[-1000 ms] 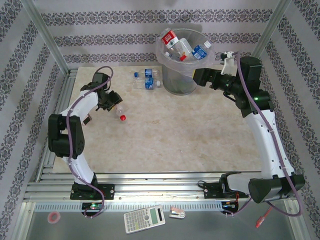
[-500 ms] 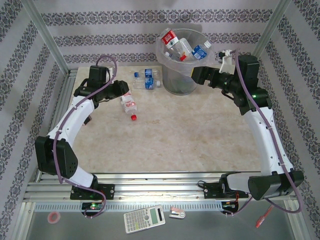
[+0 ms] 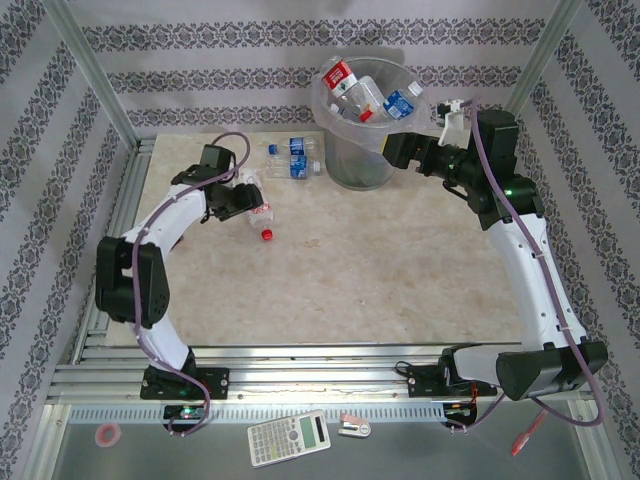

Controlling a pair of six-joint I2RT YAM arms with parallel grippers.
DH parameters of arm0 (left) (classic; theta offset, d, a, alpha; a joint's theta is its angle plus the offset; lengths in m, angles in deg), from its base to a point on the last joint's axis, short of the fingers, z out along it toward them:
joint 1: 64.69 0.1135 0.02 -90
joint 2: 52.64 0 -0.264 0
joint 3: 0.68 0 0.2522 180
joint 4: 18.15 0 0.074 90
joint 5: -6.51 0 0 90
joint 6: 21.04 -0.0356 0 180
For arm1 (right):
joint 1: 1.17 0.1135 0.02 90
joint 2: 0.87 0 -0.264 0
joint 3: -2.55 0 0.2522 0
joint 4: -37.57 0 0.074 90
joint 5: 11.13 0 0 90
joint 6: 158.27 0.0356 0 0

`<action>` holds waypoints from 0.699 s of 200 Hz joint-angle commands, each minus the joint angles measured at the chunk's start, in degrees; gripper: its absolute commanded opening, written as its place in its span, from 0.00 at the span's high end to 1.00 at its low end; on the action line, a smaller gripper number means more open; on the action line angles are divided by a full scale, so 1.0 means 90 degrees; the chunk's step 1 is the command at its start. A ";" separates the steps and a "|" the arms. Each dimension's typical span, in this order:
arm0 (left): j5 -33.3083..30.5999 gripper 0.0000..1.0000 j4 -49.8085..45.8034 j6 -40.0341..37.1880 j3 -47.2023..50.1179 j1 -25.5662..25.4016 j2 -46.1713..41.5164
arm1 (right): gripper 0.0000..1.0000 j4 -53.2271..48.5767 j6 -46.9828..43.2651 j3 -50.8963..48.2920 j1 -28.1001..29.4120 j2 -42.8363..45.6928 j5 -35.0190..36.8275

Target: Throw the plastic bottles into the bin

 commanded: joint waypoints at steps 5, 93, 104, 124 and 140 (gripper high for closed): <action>-0.0243 0.33 -0.0228 0.0336 -0.0203 -0.0037 0.0383 | 0.04 0.0033 -0.0042 0.0017 0.0064 0.0223 -0.0105; -0.0339 0.26 -0.0071 0.0745 -0.1137 -0.0033 0.1848 | 0.04 -0.0045 -0.0101 -0.0003 0.0060 0.0307 -0.0090; -0.0382 0.26 -0.0166 0.0791 -0.1251 -0.0040 0.1996 | 0.04 -0.0064 -0.0118 0.0008 0.0069 0.0307 -0.0090; -0.0428 0.26 -0.0133 0.0898 -0.1313 -0.0038 0.2139 | 0.04 -0.0065 -0.0135 0.0012 0.0064 0.0298 -0.0092; -0.0373 0.26 0.0052 0.0943 -0.1287 -0.0036 0.2227 | 0.04 -0.0065 -0.0152 0.0022 0.0064 0.0288 -0.0089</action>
